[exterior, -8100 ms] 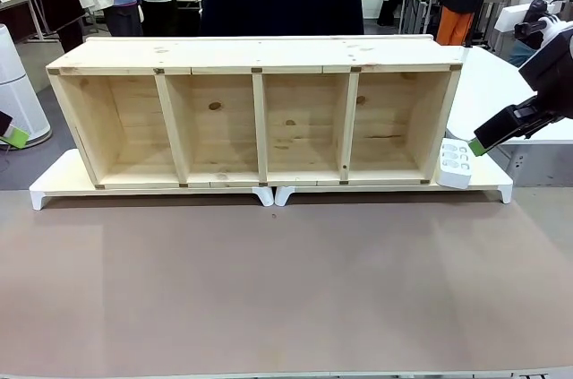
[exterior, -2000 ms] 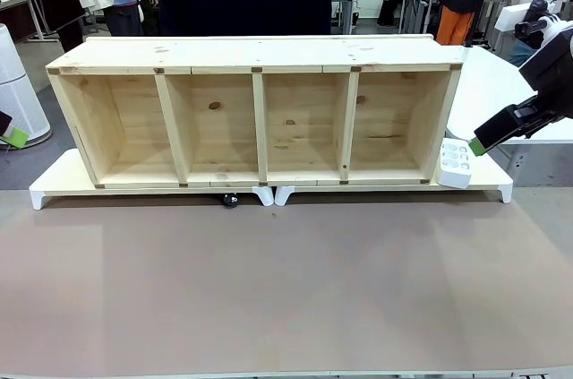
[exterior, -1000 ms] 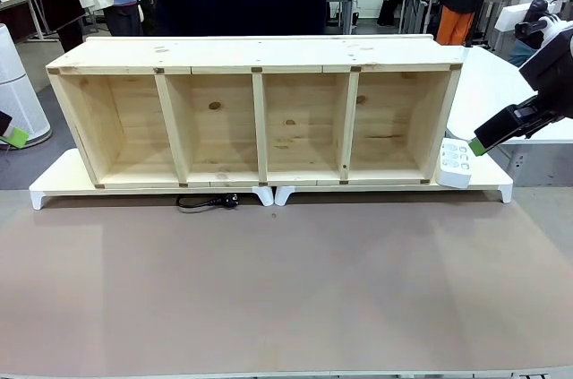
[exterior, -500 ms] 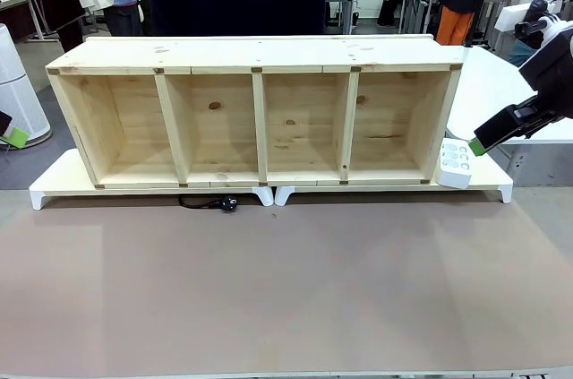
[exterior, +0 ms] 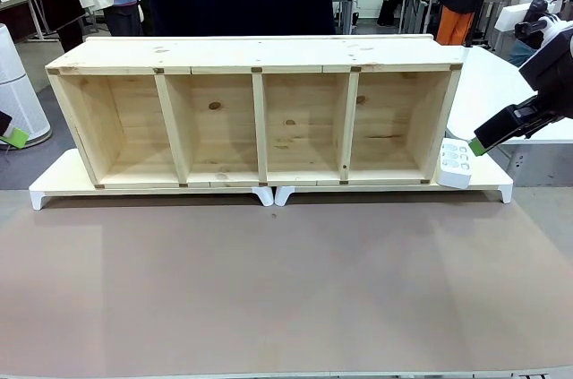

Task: Perform cable management.
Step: When the cord part of the Power Cable appears at the lower middle area of the table and stops, grasp the cord part of the Power Cable.

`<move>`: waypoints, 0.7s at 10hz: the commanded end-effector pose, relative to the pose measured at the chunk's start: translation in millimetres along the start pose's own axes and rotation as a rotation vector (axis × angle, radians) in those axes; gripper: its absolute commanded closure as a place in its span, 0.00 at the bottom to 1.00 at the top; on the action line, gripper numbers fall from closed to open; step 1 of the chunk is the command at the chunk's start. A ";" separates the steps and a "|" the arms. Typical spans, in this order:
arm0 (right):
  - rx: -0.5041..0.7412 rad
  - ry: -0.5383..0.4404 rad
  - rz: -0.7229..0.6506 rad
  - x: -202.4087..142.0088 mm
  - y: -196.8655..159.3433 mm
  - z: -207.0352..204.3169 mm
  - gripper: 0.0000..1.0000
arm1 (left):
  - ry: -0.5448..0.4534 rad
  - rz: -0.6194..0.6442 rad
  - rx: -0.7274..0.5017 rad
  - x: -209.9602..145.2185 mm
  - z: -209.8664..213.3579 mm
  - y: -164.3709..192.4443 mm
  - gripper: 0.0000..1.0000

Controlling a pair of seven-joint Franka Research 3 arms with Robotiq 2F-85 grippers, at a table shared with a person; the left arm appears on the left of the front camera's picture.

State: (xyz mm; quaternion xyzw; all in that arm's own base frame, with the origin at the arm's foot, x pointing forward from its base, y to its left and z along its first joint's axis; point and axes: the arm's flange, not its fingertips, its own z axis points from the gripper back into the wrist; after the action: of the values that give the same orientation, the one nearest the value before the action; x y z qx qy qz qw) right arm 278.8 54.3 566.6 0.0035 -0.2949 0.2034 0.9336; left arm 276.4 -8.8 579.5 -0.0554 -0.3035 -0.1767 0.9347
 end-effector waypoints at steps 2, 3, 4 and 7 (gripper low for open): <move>0.007 0.006 0.001 -0.8 0.4 -0.9 0.00 | 0.008 0.012 0.000 -2.0 0.5 -0.4 0.00; 0.007 0.006 0.001 -0.8 0.4 -0.9 0.00 | 0.008 0.012 0.000 -2.0 0.5 -0.4 0.00; 0.007 0.006 0.001 -0.8 0.4 -0.9 0.00 | 0.008 0.012 0.000 -2.0 0.5 -0.4 0.00; 0.007 0.006 0.001 -0.8 0.4 -0.9 0.00 | 0.008 0.012 0.000 -2.0 0.5 -0.4 0.00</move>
State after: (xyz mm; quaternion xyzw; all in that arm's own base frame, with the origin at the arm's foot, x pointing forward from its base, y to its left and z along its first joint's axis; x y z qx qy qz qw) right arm 278.8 54.3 566.6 0.0035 -0.2949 0.2034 0.9336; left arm 276.4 -8.9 579.5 -0.0554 -0.3035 -0.1767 0.9347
